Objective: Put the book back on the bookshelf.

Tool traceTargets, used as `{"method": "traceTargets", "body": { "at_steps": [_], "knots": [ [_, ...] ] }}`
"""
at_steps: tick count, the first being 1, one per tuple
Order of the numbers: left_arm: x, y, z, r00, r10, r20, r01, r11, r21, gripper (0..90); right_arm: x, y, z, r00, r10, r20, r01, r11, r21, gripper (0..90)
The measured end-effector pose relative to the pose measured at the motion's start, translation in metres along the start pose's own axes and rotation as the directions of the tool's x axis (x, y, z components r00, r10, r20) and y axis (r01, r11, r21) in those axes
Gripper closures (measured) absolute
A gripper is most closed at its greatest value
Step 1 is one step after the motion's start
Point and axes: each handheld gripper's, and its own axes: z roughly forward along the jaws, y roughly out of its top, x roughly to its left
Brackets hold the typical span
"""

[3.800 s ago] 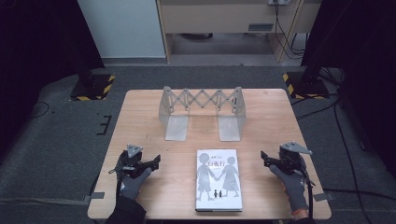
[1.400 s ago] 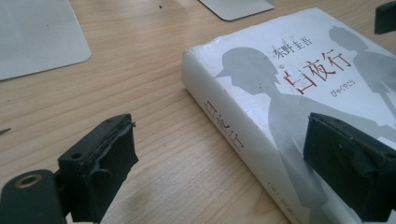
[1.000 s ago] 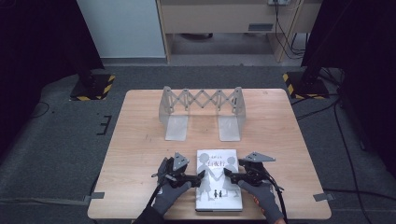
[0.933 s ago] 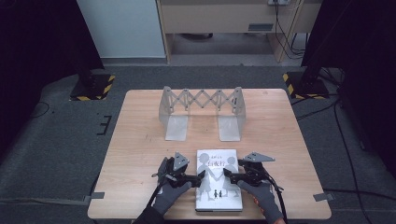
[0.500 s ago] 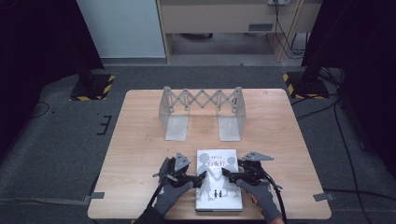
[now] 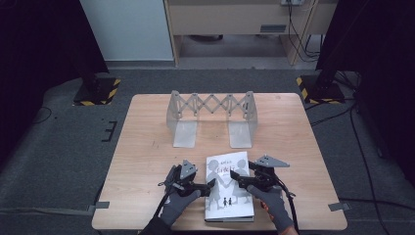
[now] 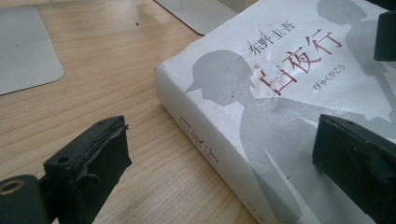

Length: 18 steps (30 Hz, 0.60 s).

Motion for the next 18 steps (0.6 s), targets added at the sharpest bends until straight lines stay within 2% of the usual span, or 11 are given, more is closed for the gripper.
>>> {"method": "traceTargets", "body": {
  "at_steps": [10, 18],
  "knots": [
    [0.0014, -0.0007, -0.0003, 0.9999, -0.012, 0.007, 0.012, 0.9999, -0.007, 2.6, 0.005, 0.0027, 0.0068, 0.9988, 0.034, -0.035, -0.035, 0.999, -0.013, 22.5],
    [0.0018, -0.0013, -0.0006, 0.9998, -0.018, 0.009, 0.018, 0.9998, -0.008, 2.6, 0.0088, 0.003, 0.0102, 0.998, 0.048, -0.042, -0.048, 0.999, -0.01, 22.7]
  ]
}}
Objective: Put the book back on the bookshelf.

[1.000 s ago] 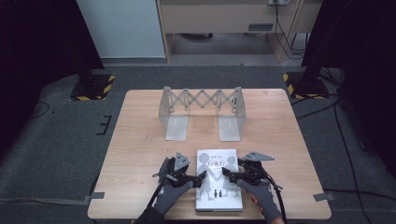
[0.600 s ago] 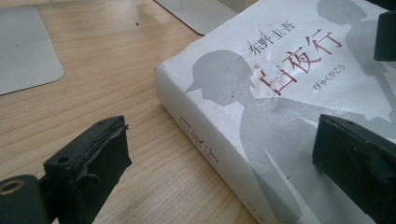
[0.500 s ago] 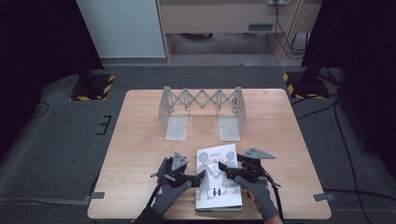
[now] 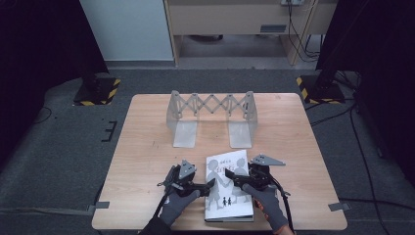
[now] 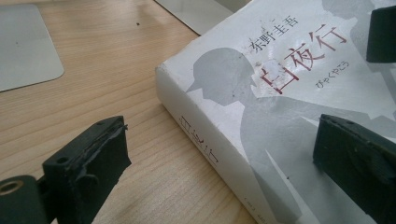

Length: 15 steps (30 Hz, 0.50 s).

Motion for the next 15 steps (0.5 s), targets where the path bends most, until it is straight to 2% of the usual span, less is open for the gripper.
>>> {"method": "traceTargets", "body": {
  "at_steps": [3, 5, 6, 7, 11, 15],
  "knots": [
    [0.0003, -0.0005, 0.0004, 0.9998, -0.02, 0.002, 0.02, 0.9998, -0.001, 2.6, 0.0019, -0.0008, 0.0013, 1.0, 0.001, -0.006, -0.001, 1.0, 0.009, 23.9],
    [0.0003, -0.001, 0.0004, 0.9997, -0.026, 0.001, 0.026, 0.9997, 0.001, 2.6, 0.004, -0.0019, 0.0034, 0.9994, 0.013, -0.031, -0.012, 0.999, 0.051, 28.0],
    [0.0003, -0.0011, 0.0004, 0.9996, -0.027, 0.001, 0.027, 0.9996, 0.001, 2.5, 0.0058, -0.0031, 0.0053, 0.9995, 0.014, -0.029, -0.012, 0.998, 0.06, 27.1],
    [0.0001, -0.0011, 0.0005, 0.9995, -0.031, 0.0, 0.031, 0.9995, -0.001, 2.5, 0.0064, -0.0037, 0.0055, 0.9998, 0.004, -0.02, -0.003, 0.998, 0.057, 27.6],
    [0.0001, -0.001, 0.0008, 0.9998, -0.02, -0.002, 0.02, 0.9998, 0.0, 2.3, 0.0027, -0.0036, 0.0048, 0.999, 0.04, -0.017, -0.039, 0.998, 0.059, 34.2],
    [0.0004, -0.0014, 0.0015, 0.9996, -0.029, 0.001, 0.029, 0.9996, 0.002, 1.9, -0.001, -0.0064, 0.0053, 0.9979, 0.065, -0.007, -0.064, 0.996, 0.054, 39.4]
  ]
}}
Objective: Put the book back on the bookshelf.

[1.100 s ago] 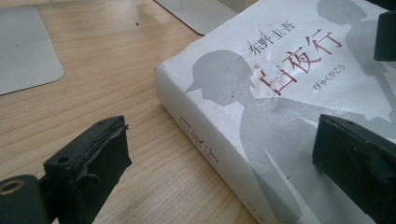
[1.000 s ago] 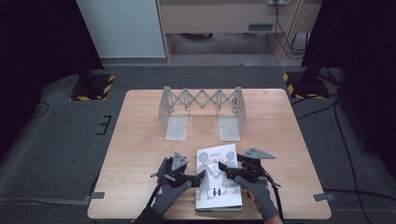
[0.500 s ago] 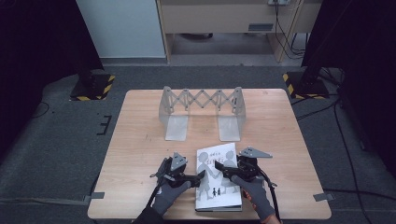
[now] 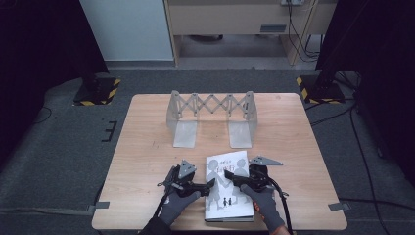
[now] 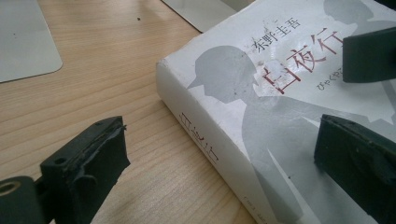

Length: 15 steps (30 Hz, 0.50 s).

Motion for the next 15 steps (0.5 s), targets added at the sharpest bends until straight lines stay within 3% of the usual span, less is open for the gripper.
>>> {"method": "traceTargets", "body": {
  "at_steps": [9, 15],
  "knots": [
    [0.0006, -0.0001, -0.001, 0.9997, -0.018, 0.018, 0.018, 0.9998, -0.002, 5.3, -0.0058, 0.004, -0.003, 0.9967, 0.08, -0.015, -0.08, 0.997, 0.006, 55.6],
    [0.0011, 0.0006, -0.0015, 0.9988, -0.029, 0.039, 0.03, 0.9995, -0.007, 8.1, -0.0047, 0.0058, -0.0049, 0.9968, 0.079, -0.013, -0.079, 0.997, -0.004, 60.1]
  ]
}}
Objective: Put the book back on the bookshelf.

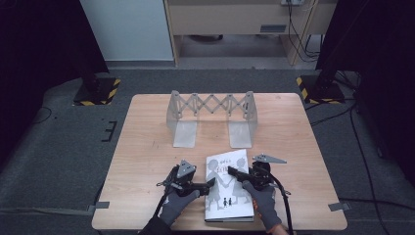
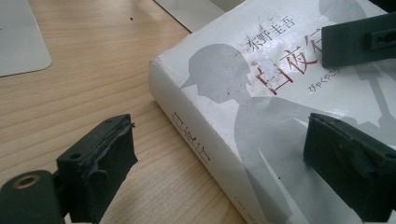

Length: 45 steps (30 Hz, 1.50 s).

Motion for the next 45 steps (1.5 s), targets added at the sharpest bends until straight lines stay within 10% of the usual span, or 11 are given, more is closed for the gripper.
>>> {"method": "traceTargets", "body": {
  "at_steps": [19, 24, 34, 40, 45],
  "knots": [
    [0.002, 0.004, -0.006, 0.9926, -0.009, 0.121, 0.012, 0.9997, -0.022, 1.2, 0.015, 0.004, -0.017, 0.9951, -0.063, -0.076, 0.055, 0.993, -0.108, 71.5],
    [-0.004, 0.005, -0.005, 0.9763, -0.019, 0.216, 0.019, 0.9998, 0.001, 0.0, 0.019, 0.006, -0.021, 0.99, -0.087, -0.111, 0.073, 0.99, -0.124, 73.0],
    [0.002, 0.003, -0.004, 0.9593, -0.068, 0.274, 0.07, 0.9975, 0.001, 0.0, 0.021, 0.005, -0.029, 0.9791, -0.13, -0.157, 0.102, 0.979, -0.174, 74.1],
    [0.008, -0.001, 0.002, 0.9335, -0.133, 0.333, 0.135, 0.9907, 0.018, 0.0, 0.017, 0.005, -0.029, 0.9781, -0.126, -0.166, 0.096, 0.98, -0.177, 74.0],
    [0.009, -0.001, 0.002, 0.93, -0.142, 0.339, 0.141, 0.9897, 0.027, 0.0, 0.018, 0.006, -0.03, 0.9735, -0.139, -0.182, 0.107, 0.978, -0.177, 73.8]
  ]
}}
